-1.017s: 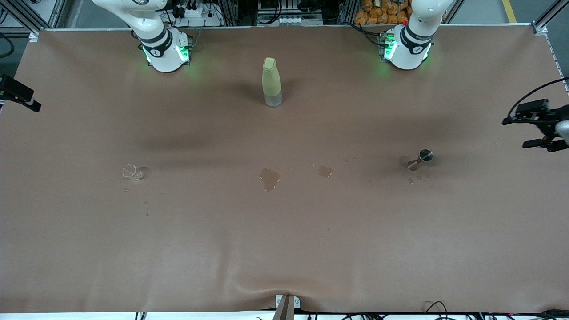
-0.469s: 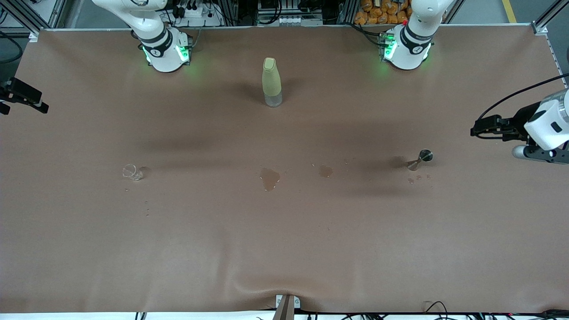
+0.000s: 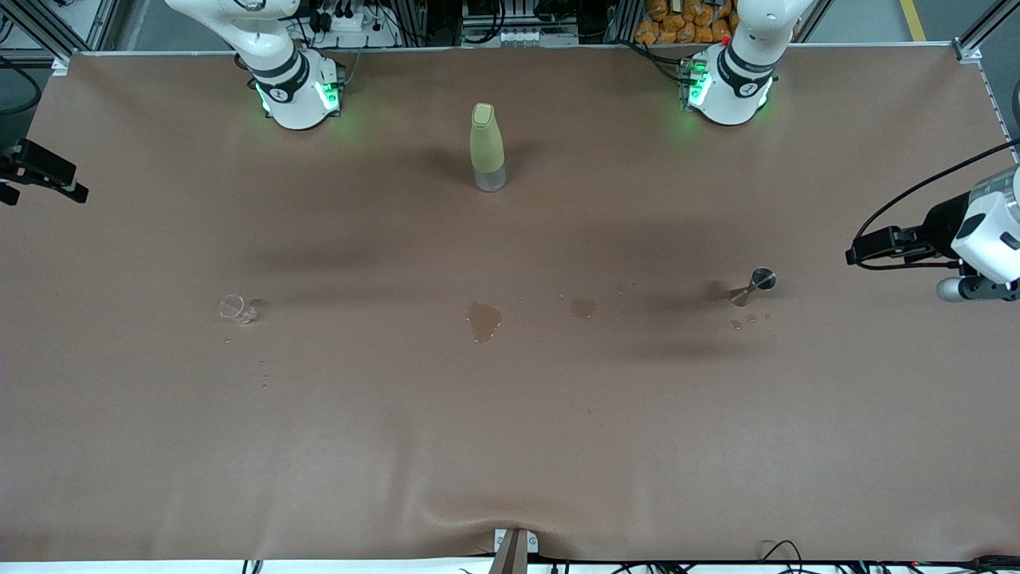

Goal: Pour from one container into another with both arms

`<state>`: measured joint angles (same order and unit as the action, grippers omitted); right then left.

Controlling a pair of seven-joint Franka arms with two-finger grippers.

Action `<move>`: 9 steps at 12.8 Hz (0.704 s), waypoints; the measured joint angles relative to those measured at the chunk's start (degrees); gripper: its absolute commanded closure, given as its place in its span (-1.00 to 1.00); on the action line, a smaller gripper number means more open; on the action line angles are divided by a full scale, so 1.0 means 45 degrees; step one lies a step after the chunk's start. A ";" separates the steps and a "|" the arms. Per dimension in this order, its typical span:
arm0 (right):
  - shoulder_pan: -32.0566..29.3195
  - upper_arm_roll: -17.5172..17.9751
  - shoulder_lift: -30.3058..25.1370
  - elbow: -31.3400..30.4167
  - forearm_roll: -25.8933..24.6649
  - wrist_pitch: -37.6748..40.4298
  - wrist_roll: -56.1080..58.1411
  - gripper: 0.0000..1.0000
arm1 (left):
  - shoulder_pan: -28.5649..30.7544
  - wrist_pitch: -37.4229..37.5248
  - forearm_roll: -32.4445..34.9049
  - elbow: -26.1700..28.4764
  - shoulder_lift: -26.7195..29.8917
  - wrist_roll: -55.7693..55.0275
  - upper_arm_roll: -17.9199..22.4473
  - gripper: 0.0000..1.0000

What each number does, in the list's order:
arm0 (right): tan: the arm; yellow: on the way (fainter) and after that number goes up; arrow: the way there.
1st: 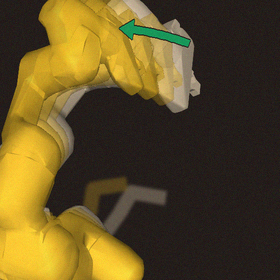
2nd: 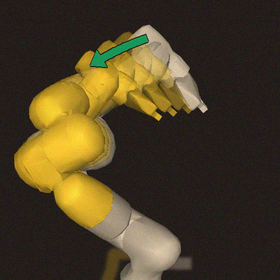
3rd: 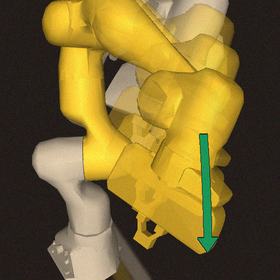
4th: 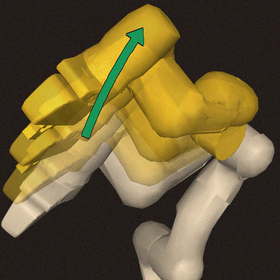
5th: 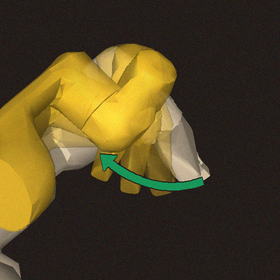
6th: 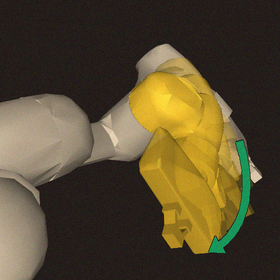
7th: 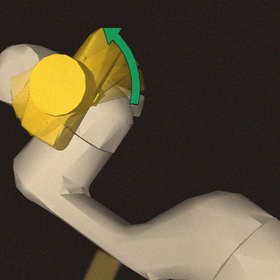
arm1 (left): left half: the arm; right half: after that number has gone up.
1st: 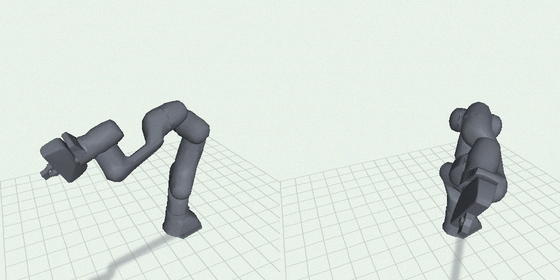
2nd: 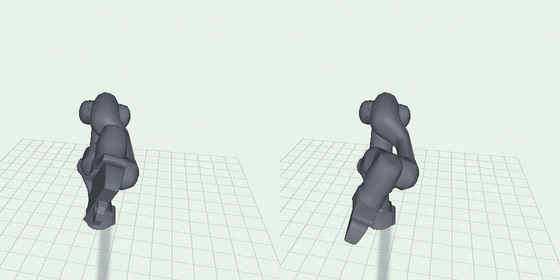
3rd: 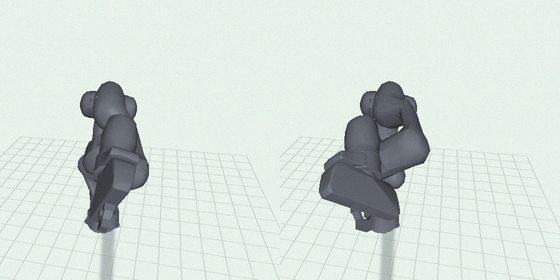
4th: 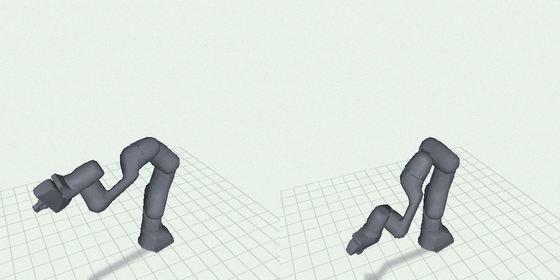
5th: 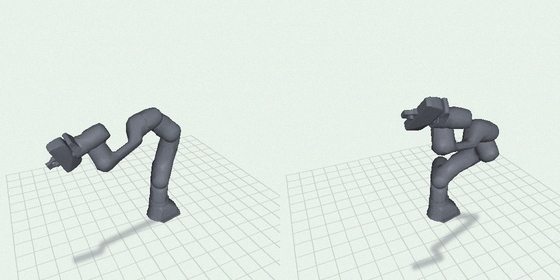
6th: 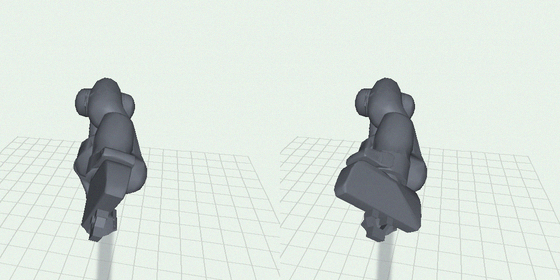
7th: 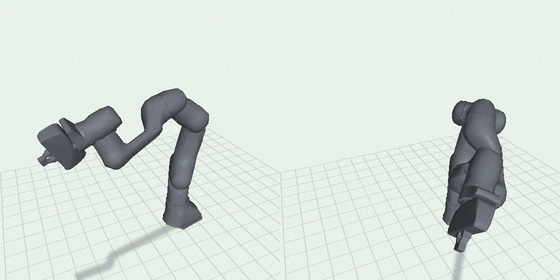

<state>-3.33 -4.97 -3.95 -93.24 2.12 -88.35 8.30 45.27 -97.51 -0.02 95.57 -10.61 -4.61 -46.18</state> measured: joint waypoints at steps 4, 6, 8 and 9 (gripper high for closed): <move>-0.0005 -0.0004 0.0000 -0.0006 0.0000 0.0271 0.0001 -1.00 | -0.0336 -0.0268 0.0584 -0.0087 -0.0228 -0.1365 0.0066 -1.00; -0.0006 -0.0005 0.0000 -0.0006 0.0000 0.0298 0.0001 -1.00 | -0.1734 -0.0300 0.0790 -0.0372 -0.0217 -0.2278 0.1045 -1.00; -0.0006 -0.0006 0.0000 -0.0006 0.0000 0.0307 0.0001 -1.00 | -0.3708 -0.0305 0.0794 -0.0613 -0.0203 -0.2457 0.2909 -1.00; -0.0006 -0.0006 0.0000 -0.0006 -0.0001 0.0310 0.0001 -1.00 | -0.4595 -0.0346 0.0795 -0.0620 -0.0218 -0.2464 0.3765 -1.00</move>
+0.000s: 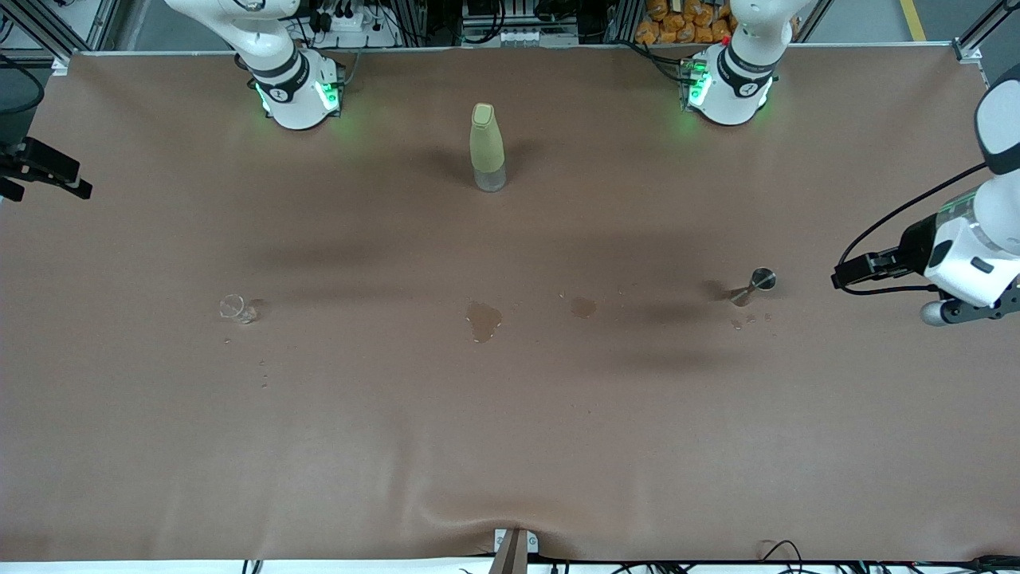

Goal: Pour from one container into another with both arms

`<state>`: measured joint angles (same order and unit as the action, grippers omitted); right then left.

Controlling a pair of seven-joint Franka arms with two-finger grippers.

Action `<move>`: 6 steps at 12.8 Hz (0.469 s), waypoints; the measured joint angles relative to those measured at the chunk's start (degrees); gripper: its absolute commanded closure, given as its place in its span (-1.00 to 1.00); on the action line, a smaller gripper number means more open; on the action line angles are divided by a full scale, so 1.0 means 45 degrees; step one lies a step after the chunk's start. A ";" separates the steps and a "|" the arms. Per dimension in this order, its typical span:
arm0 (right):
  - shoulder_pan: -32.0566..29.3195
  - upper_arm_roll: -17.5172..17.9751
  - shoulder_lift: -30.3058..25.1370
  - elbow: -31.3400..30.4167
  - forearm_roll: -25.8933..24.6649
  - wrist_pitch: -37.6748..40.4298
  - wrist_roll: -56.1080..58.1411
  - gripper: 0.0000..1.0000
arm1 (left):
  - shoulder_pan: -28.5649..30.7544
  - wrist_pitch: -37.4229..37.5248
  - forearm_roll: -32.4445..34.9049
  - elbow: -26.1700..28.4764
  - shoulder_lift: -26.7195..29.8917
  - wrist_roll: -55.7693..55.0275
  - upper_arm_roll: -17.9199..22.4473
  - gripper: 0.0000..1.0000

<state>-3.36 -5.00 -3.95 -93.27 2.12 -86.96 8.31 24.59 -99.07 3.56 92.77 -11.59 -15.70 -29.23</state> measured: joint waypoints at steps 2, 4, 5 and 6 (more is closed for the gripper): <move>0.0001 0.0000 0.0000 0.0000 0.0000 0.0001 0.0000 -1.00 | -0.1725 -0.0211 -0.0035 0.0000 -0.0082 -0.0005 0.1783 -1.00; 0.0001 0.0000 0.0000 -0.0001 0.0000 0.0001 0.0001 -1.00 | -0.3035 -0.0313 -0.0068 -0.0014 -0.0106 -0.0004 0.3103 -1.00; 0.0001 0.0000 0.0000 -0.0001 0.0000 0.0001 0.0001 -1.00 | -0.3507 -0.0330 -0.0076 -0.0080 -0.0082 0.0054 0.3596 -1.00; 0.0000 0.0000 0.0000 0.0000 0.0000 0.0001 0.0001 -1.00 | -0.3845 -0.0315 -0.0081 -0.0143 -0.0011 0.0290 0.3977 -1.00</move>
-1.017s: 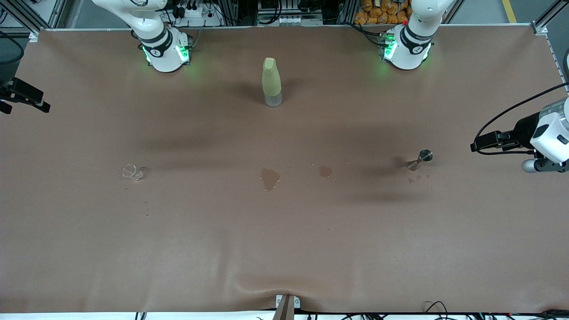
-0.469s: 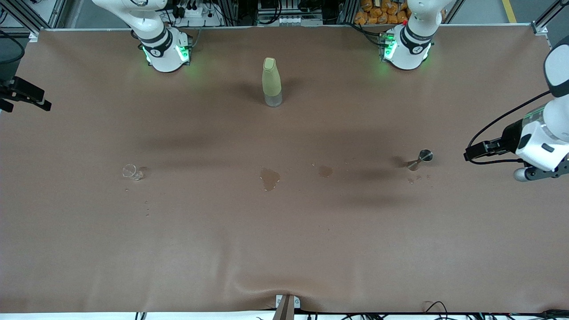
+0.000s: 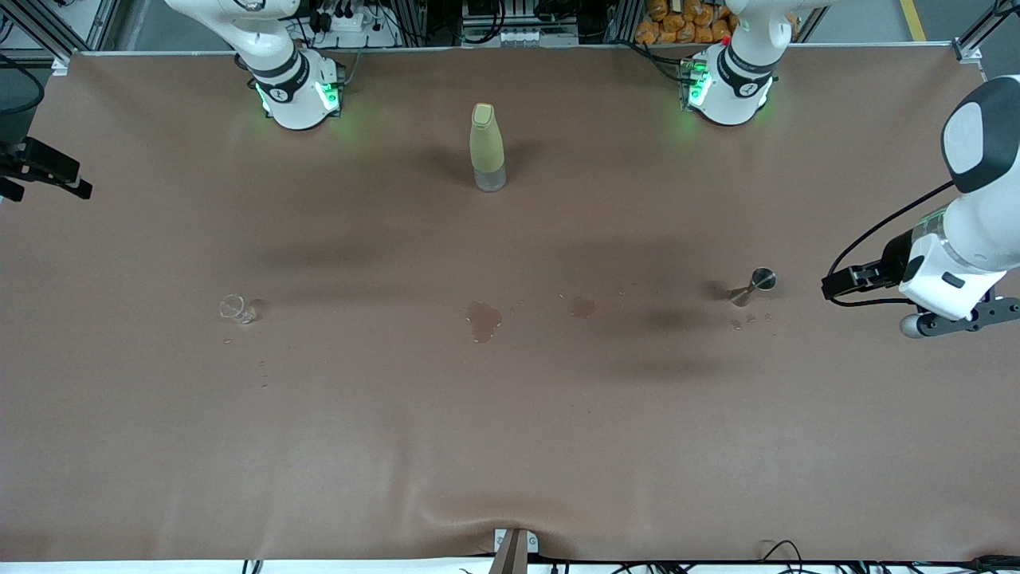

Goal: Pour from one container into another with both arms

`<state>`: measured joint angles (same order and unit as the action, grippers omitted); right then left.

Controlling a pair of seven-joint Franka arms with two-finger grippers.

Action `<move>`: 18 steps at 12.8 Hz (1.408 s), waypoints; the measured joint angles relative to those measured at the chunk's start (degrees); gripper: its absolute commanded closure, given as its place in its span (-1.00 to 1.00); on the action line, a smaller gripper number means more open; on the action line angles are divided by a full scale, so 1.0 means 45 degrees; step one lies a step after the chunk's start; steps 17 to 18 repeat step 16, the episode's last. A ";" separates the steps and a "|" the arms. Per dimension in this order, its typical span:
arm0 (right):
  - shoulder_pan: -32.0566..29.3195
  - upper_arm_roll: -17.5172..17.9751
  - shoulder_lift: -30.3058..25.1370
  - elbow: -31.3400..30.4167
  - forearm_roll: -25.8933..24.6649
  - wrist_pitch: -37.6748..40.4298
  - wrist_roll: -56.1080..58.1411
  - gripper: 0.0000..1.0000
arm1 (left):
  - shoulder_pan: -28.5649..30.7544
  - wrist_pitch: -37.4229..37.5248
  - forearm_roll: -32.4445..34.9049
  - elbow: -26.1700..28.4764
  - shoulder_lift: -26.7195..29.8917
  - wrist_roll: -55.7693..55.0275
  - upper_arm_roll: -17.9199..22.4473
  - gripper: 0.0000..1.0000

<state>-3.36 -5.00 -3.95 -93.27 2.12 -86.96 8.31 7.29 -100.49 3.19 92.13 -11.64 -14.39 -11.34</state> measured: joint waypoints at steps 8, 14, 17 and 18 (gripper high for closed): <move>0.0017 0.0020 -0.0002 0.0004 -0.0076 -0.0979 0.0137 -1.00 | -0.1491 -0.0128 -0.0330 0.1328 0.1416 0.0504 0.1666 -1.00; 0.0030 0.0030 -0.0001 -0.0001 -0.0337 -0.1043 0.0616 -1.00 | -0.1484 -0.1258 -0.0650 0.2078 0.1948 0.0513 0.1810 -1.00; 0.0031 0.0031 -0.0001 -0.0003 -0.0352 -0.1043 0.0616 -1.00 | -0.1484 -0.1258 -0.0655 0.1958 0.1947 0.0526 0.1811 -1.00; 0.0031 0.0031 -0.0001 -0.0003 -0.0352 -0.1043 0.0616 -1.00 | -0.1484 -0.1258 -0.0655 0.1958 0.1947 0.0526 0.1811 -1.00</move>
